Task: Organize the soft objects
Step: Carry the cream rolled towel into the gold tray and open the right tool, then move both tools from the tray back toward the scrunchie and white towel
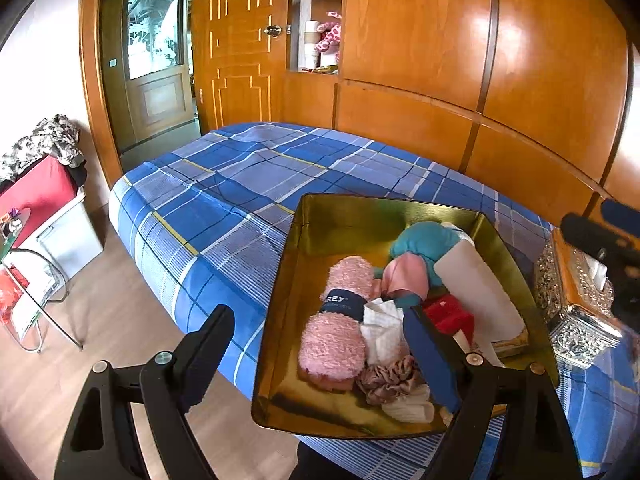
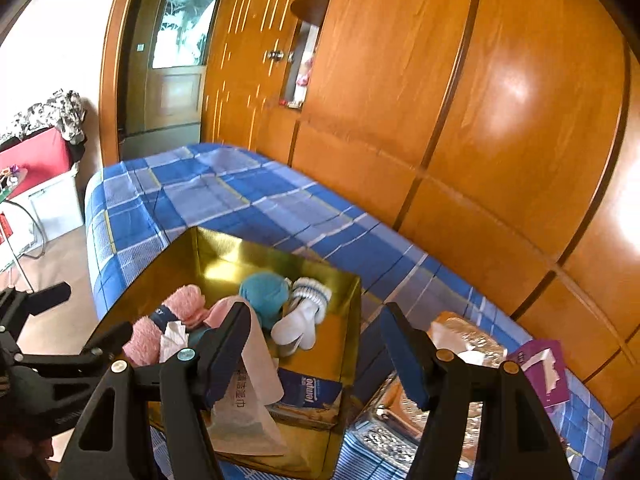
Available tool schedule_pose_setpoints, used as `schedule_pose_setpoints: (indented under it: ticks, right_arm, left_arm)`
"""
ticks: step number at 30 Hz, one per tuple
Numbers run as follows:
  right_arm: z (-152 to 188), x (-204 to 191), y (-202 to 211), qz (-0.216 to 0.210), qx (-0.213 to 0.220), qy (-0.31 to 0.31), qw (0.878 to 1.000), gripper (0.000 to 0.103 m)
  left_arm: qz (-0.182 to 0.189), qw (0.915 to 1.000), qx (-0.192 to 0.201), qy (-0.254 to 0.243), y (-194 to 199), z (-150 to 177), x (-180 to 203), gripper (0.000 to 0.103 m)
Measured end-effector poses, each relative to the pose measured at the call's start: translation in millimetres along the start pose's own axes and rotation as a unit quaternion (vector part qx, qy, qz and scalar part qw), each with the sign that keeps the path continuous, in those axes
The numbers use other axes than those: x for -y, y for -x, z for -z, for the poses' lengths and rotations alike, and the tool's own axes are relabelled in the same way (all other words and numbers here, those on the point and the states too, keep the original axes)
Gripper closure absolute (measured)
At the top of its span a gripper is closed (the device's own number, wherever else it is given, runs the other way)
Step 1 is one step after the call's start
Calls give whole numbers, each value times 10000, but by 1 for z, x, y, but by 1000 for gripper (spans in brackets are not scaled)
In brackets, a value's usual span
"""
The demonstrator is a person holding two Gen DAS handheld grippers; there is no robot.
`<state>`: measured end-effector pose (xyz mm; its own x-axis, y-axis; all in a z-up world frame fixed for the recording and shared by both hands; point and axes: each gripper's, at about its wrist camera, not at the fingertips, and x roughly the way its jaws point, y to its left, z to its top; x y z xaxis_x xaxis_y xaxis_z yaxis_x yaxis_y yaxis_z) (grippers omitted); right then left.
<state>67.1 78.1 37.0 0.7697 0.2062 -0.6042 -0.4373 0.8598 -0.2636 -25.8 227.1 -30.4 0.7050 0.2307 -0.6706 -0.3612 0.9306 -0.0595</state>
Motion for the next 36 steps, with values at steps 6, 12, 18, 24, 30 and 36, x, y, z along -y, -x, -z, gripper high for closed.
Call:
schedule_pose_setpoints:
  ticks: [6,12,18,24,30,36]
  right_arm:
    - [-3,2,16,40,197,-5,9998,35]
    - [-3,7,26,40,347,-69,9994,35]
    - [1,19,32,75,428,-202,9988,35]
    - [6,33,35,147,448,-367,9982,35]
    - [16,58,38,308,423,-554,9971,35]
    - [42,125,48,802,384,-1104,9899,35]
  left_arm:
    - [-15,10000,3,-89,4,1,7,16]
    - [-47,9998,67,-189,9,-3,14,16]
    - [-39,9994,150,-324,17,-6,23,16]
    - [46,9983,267,-506,27,-9,38,16]
    - [264,9957,454,-763,44,-14,59,16]
    - [784,9862,695,-1278,65,-20,103,16]
